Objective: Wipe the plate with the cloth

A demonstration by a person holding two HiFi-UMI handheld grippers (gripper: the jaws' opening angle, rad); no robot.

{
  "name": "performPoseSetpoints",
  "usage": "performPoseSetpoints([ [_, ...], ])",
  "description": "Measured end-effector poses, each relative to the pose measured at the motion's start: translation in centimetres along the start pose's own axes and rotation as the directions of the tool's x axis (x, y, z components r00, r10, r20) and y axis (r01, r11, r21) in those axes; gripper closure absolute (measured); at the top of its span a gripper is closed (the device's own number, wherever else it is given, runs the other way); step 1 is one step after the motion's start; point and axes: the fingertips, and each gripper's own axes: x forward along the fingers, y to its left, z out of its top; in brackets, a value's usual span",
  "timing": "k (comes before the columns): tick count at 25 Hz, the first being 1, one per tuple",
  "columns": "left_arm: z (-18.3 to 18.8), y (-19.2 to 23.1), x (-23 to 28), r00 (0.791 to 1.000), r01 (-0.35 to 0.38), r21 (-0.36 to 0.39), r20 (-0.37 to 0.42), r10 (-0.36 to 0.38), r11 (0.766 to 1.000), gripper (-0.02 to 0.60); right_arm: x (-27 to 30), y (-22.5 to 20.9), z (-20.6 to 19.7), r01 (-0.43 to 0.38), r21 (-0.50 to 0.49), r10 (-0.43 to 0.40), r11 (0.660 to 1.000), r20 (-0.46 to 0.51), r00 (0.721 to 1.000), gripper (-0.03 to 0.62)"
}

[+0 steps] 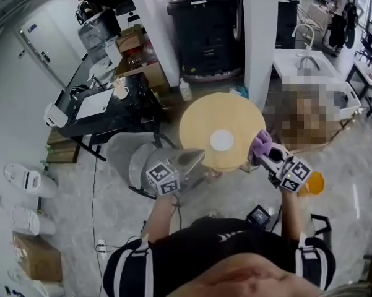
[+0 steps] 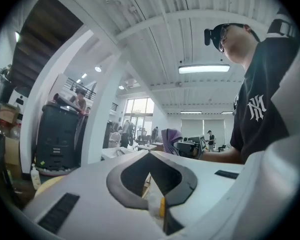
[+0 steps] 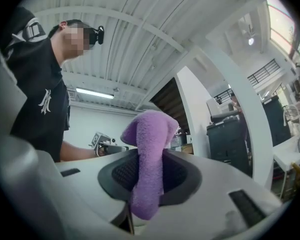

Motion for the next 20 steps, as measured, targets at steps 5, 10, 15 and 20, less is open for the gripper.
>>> performPoseSetpoints([
  [5,-4.7,-7.3,2.7,0.992,0.036,-0.029,-0.123,-0.040,0.999,0.569,-7.4,2.4,-4.8,0.018,0.121,-0.016,0.992,-0.015,1.000,0.508],
  [10,-5.7,-9.9,2.0,0.979,0.065,-0.029,-0.189,-0.069,0.997,0.569,-9.0,3.4,-5.1,0.039,0.152,-0.044,0.988,0.030,0.999,0.508],
  [15,-3.3,-10.1,1.8,0.992,0.071,-0.015,-0.105,-0.072,0.997,0.569,-9.9,4.9,-0.3,0.052,0.052,-0.057,0.997,0.101,0.993,0.508],
  [20,-1.4,-10.5,0.1,0.992,0.105,0.034,-0.067,-0.103,0.994,0.569,-9.1,6.8,2.1,0.055,0.013,-0.056,0.998,0.167,0.984,0.508],
])
